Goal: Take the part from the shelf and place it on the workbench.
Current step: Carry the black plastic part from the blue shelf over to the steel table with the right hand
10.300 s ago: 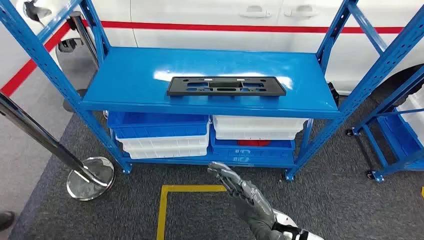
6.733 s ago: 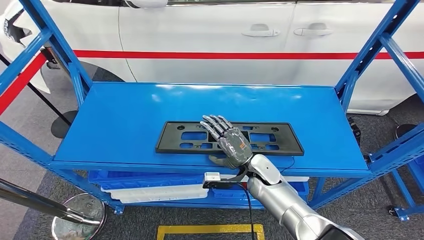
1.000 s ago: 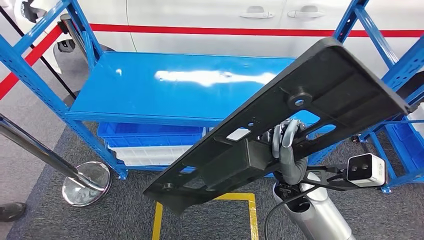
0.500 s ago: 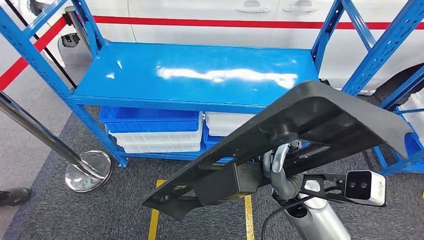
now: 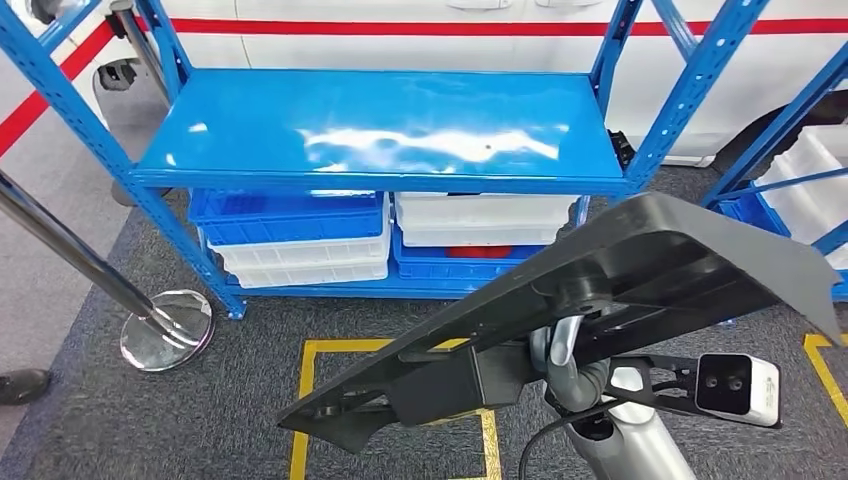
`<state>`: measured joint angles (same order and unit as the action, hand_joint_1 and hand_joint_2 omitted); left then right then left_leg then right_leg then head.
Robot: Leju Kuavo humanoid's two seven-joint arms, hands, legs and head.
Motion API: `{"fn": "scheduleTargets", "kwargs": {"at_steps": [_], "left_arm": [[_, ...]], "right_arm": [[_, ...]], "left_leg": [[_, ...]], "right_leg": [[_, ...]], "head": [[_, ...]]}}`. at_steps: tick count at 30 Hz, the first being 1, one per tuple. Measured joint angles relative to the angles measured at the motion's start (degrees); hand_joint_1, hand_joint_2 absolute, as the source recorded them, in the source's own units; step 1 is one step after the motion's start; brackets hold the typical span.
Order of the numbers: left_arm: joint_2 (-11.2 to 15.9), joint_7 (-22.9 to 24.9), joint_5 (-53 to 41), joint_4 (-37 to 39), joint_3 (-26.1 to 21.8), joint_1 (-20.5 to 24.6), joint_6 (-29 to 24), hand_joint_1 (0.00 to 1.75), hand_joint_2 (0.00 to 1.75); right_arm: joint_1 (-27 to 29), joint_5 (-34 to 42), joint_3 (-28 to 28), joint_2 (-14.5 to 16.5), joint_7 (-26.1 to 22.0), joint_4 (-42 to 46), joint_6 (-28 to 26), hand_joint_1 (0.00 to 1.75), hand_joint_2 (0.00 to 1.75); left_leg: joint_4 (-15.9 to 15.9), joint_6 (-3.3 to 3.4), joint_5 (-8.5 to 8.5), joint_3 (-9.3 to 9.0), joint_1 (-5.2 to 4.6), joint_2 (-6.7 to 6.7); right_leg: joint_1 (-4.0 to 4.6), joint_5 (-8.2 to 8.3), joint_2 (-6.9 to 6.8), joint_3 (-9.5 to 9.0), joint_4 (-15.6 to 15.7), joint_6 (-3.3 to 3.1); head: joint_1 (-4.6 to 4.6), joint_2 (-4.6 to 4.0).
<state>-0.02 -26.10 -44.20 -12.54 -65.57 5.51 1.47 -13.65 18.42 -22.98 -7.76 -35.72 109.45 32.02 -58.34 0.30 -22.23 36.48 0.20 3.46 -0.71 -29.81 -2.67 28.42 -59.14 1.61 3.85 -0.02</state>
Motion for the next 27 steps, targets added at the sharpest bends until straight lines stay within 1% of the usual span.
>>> {"fn": "scheduleTargets", "kwargs": {"at_steps": [1,2,3,4,5,6,7,8,9,10,11,12,13,14,15,16,17,18,19,20,21,22,23,24,25,26,27], "left_arm": [[-0.01,-0.07,-0.14,-0.01,0.0,0.02,0.06,0.0,1.75],[-0.02,-0.11,-0.27,-0.01,0.0,0.07,0.09,0.0,1.75],[-0.03,-0.15,-0.32,-0.01,0.0,0.11,0.1,0.0,1.75],[-0.05,-0.16,-0.35,-0.01,0.01,0.08,0.09,0.0,1.75],[-0.08,-0.17,-0.36,-0.01,0.01,-0.01,0.09,0.0,1.75],[-0.1,-0.16,-0.38,-0.01,0.01,-0.1,0.07,0.0,1.75],[-0.11,-0.16,-0.43,-0.01,0.01,-0.18,0.05,0.0,1.75],[-0.13,-0.15,-0.51,-0.01,0.0,-0.2,0.03,0.0,1.75],[-0.15,-0.15,-0.58,-0.01,0.0,-0.17,0.02,0.0,1.75],[-0.17,-0.15,-0.66,-0.01,0.0,-0.14,0.02,0.0,1.75],[-0.2,-0.15,-0.7,-0.01,0.0,-0.12,0.02,0.0,1.75],[-0.21,-0.15,-0.7,-0.01,0.0,-0.08,0.02,0.0,1.75],[-0.19,-0.15,-0.71,-0.03,0.01,0.0,0.02,0.0,1.75],[-0.16,-0.15,-0.73,-0.05,0.01,0.11,0.02,0.0,1.75],[-0.15,-0.15,-0.74,-0.08,0.02,0.21,0.01,0.0,1.75],[-0.14,-0.14,-0.76,-0.09,0.02,0.29,0.01,0.0,1.75],[-0.15,-0.14,-0.76,-0.09,0.02,0.33,-0.01,0.0,1.75],[-0.19,-0.14,-0.76,-0.09,0.01,0.35,-0.02,0.0,1.75],[-0.21,-0.13,-0.76,-0.09,0.01,0.4,-0.02,0.0,1.75],[-0.24,-0.14,-0.76,-0.09,0.01,0.46,-0.03,0.0,1.75],[-0.26,-0.15,-0.77,-0.09,0.01,0.5,-0.03,0.0,1.75],[-0.27,-0.15,-0.8,-0.09,0.02,0.52,-0.04,0.0,1.75],[-0.28,-0.16,-0.84,-0.09,0.02,0.52,-0.04,0.0,1.75],[-0.28,-0.16,-0.9,-0.09,0.02,0.5,-0.05,0.0,1.75],[-0.28,-0.15,-0.95,-0.09,0.02,0.48,-0.05,0.0,1.75],[-0.28,-0.15,-0.99,-0.09,0.02,0.48,-0.05,0.0,1.75],[-0.28,-0.15,-1.02,-0.09,0.02,0.48,-0.05,0.0,1.75]], "right_arm": [[0.11,-0.31,0.34,0.18,0.0,0.16,0.14,1.71,1.75],[0.26,-0.58,0.71,0.34,-0.01,0.26,0.24,1.71,1.75],[0.35,-0.81,1.02,0.45,-0.01,0.32,0.28,1.71,1.75],[0.42,-0.94,1.24,0.57,-0.01,0.34,0.26,1.71,1.75],[0.44,-1.0,1.39,0.73,-0.02,0.37,0.22,1.71,1.75],[0.42,-1.04,1.46,0.9,-0.02,0.4,0.15,1.71,1.75],[0.41,-1.1,1.5,1.04,-0.02,0.42,0.07,1.71,1.75],[0.4,-1.18,1.51,1.15,-0.02,0.44,-0.03,1.71,1.75],[0.39,-1.24,1.51,1.18,-0.02,0.44,-0.14,1.71,1.75],[0.36,-1.29,1.51,1.18,-0.01,0.44,-0.23,1.71,1.75],[0.32,-1.31,1.51,1.18,-0.01,0.44,-0.34,1.71,1.75],[0.24,-1.3,1.51,1.18,-0.01,0.44,-0.47,1.71,1.75],[0.13,-1.26,1.51,1.18,-0.01,0.45,-0.61,1.71,1.75],[-0.01,-1.18,1.5,1.18,-0.01,0.45,-0.77,1.71,1.75],[-0.18,-1.08,1.49,1.18,-0.02,0.46,-0.9,1.71,1.75],[-0.35,-0.96,1.47,1.18,-0.02,0.46,-1.01,1.71,1.75],[-0.5,-0.87,1.46,1.17,-0.02,0.46,-1.08,1.71,1.75],[-0.59,-0.83,1.45,1.16,-0.02,0.46,-1.14,1.71,1.75],[-0.66,-0.8,1.45,1.15,-0.02,0.46,-1.21,1.71,1.75],[-0.69,-0.77,1.45,1.14,-0.01,0.46,-1.39,1.71,1.75],[-0.72,-0.74,1.45,1.13,-0.01,0.45,-1.63,1.71,1.75],[-0.74,-0.69,1.41,1.1,-0.01,0.45,-2.0,1.71,1.75],[-0.74,-0.62,1.36,1.07,-0.01,0.45,-2.43,1.71,1.75],[-0.73,-0.55,1.3,1.0,-0.01,0.44,-2.82,1.71,1.75],[-0.74,-0.46,1.23,0.94,-0.01,0.44,-3.2,1.71,1.75],[-0.74,-0.38,1.17,0.9,-0.01,0.44,-3.47,1.71,1.75],[-0.76,-0.31,1.11,0.87,-0.01,0.45,-3.68,1.71,1.75]], "left_leg": [[-0.05,-0.36,0.37,0.13,-0.02,0.2],[0.01,-0.75,0.8,0.17,-0.01,0.39],[-0.11,-1.16,0.77,0.36,0.12,0.2],[-0.72,-1.55,-0.2,0.77,0.23,-0.39],[-2.37,-1.88,-2.29,1.46,0.34,-1.17],[-5.26,-2.14,-5.29,2.35,0.44,-2.02],[-8.99,-2.29,-8.32,3.29,0.44,-2.56],[-12.76,-2.37,-10.42,3.99,0.45,-2.79],[-15.54,-2.37,-11.15,4.14,0.45,-2.87],[-16.47,-2.29,-10.45,3.44,0.44,-2.9],[-15.24,-2.1,-8.91,1.7,0.44,-2.91],[-12.05,-1.79,-7.42,-1.05,0.42,-2.94],[-7.59,-1.41,-6.9,-4.36,0.31,-2.97],[-3.32,-1.08,-7.04,-7.31,0.17,-2.99],[-0.19,-0.77,-7.52,-9.27,-0.01,-3.02],[1.5,-0.51,-7.94,-10.13,-0.25,-3.03],[2.03,-0.24,-7.63,-10.1,-0.36,-3.02],[2.22,0.11,-7.0,-9.74,-0.32,-2.9],[2.44,0.53,-6.32,-9.3,-0.23,-2.79],[2.66,0.92,-5.51,-8.74,-0.09,-2.67],[2.76,1.2,-4.73,-8.0,0.01,-2.57],[2.72,1.39,-4.0,-7.08,-0.02,-2.58],[2.63,1.4,-3.29,-6.13,-0.05,-2.56],[2.49,1.34,-2.61,-5.09,-0.07,-2.56],[2.27,1.25,-1.99,-4.05,-0.07,-2.55],[1.99,1.13,-1.47,-3.06,-0.06,-2.55],[1.64,0.99,-1.01,-2.13,-0.05,-2.56]], "right_leg": [[0.28,-0.38,0.06,-0.32,0.96,-0.62],[0.33,-0.02,0.34,0.06,1.04,-1.36],[0.28,0.51,0.44,0.5,1.16,-1.93],[0.22,1.15,0.55,1.06,1.24,-2.53],[0.1,1.88,0.64,1.75,1.35,-3.04],[0.11,2.59,0.79,2.59,1.35,-3.38],[0.2,3.29,0.98,3.48,1.32,-3.62],[0.31,3.99,1.16,4.39,1.27,-3.72],[0.42,4.67,1.36,5.3,1.19,-3.73],[0.51,5.3,1.51,6.18,1.09,-3.7],[0.59,5.9,1.65,7.02,0.98,-3.62],[0.64,6.46,1.78,7.75,0.84,-3.52],[0.74,6.98,1.89,8.35,0.71,-3.35],[0.79,7.47,1.93,8.73,0.63,-3.12],[0.78,7.96,1.94,8.88,0.66,-2.83],[0.72,8.49,1.9,8.95,0.78,-2.48],[0.63,9.04,1.87,8.93,0.98,-2.1],[0.52,9.21,1.93,9.03,1.01,-1.74],[0.47,8.43,2.06,9.37,0.54,-1.4],[0.44,6.46,2.2,9.93,-0.91,-1.12],[0.35,3.55,2.34,10.72,-3.45,-0.89],[0.29,0.36,2.41,11.62,-6.98,-0.67],[0.2,-2.01,2.42,12.36,-10.76,-0.48],[0.12,-2.93,2.43,12.65,-13.77,-0.3],[0.05,-2.48,2.43,12.24,-15.33,-0.19],[-0.01,-1.02,2.43,10.91,-14.9,-0.16],[-0.05,0.62,2.43,8.6,-12.5,-0.2]], "head": [[-0.01,0.0],[-0.01,0.0],[-0.01,0.0],[-0.02,0.0],[-0.01,0.0],[-0.01,0.0],[-0.01,0.0],[-0.01,0.0],[-0.01,0.0],[-0.01,0.0],[-0.01,0.0],[0.0,0.0],[0.0,0.0],[-0.01,0.0],[-0.01,0.0],[-0.01,0.0],[-0.02,0.0],[-0.01,0.0],[-0.01,0.0],[-0.01,0.0],[-0.01,0.0],[-0.02,0.0],[-0.01,0.0],[-0.01,0.0],[-0.01,0.0],[0.0,0.0],[0.0,0.0]]}}
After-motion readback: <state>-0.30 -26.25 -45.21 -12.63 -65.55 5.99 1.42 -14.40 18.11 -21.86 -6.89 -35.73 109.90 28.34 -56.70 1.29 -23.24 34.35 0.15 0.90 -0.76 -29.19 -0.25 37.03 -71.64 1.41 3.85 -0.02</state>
